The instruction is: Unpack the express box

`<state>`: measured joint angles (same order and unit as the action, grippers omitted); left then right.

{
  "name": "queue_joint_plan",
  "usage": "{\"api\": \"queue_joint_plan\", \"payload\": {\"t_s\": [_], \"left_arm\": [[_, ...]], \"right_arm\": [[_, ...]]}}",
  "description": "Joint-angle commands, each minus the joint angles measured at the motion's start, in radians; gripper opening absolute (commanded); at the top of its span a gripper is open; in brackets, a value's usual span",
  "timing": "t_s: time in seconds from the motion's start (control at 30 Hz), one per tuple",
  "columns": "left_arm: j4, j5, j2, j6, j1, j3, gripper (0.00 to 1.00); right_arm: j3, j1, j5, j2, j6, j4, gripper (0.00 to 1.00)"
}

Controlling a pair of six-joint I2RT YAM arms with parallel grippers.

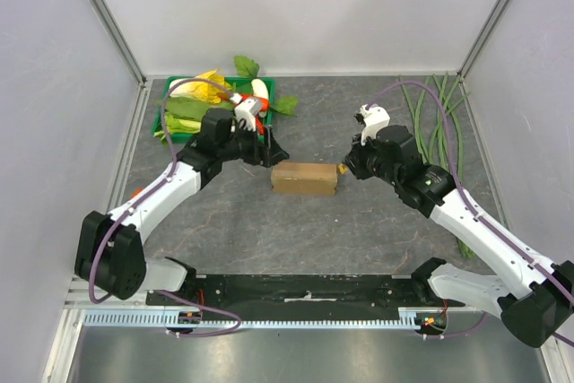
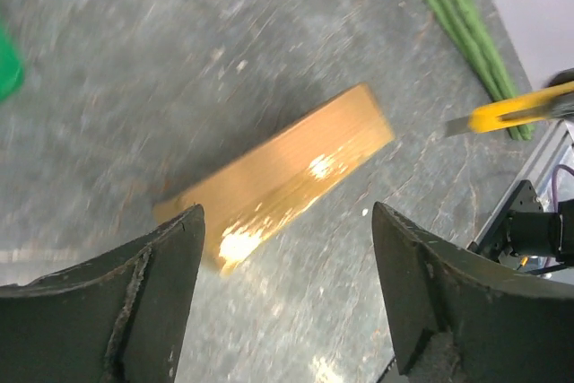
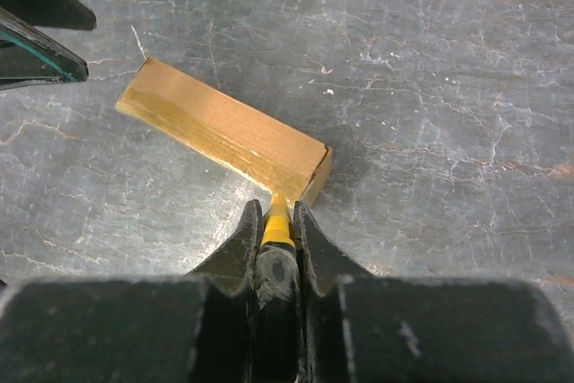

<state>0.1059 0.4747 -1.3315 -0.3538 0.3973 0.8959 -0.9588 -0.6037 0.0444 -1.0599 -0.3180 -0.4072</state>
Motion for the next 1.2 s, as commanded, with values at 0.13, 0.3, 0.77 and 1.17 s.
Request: {"api": "queue_joint_plan", "payload": {"t_s": [0.13, 0.3, 0.77, 1.17], "left_arm": [[0.069, 0.050, -0.201, 0.417, 0.159, 0.288, 0.86], [0.325, 0.004, -0.359, 0.624, 0.259, 0.464, 0.85], [0.330, -0.100, -0.437, 0.739, 0.321, 0.499, 0.92], [0.313, -0.123, -0.498, 0.745, 0.321, 0.485, 0.90]], "right_arm": [[-0.006, 0.005, 0.072, 0.023, -0.059, -0.005, 0.00], [0.009, 0.008, 0.078, 0.037, -0.069, -0.008, 0.00], [-0.011, 0.019, 0.081, 0.017, -0.062, -0.035, 0.00], [-0.020, 0.028, 0.094, -0.008, -0.069, -0.027, 0.00]]}}
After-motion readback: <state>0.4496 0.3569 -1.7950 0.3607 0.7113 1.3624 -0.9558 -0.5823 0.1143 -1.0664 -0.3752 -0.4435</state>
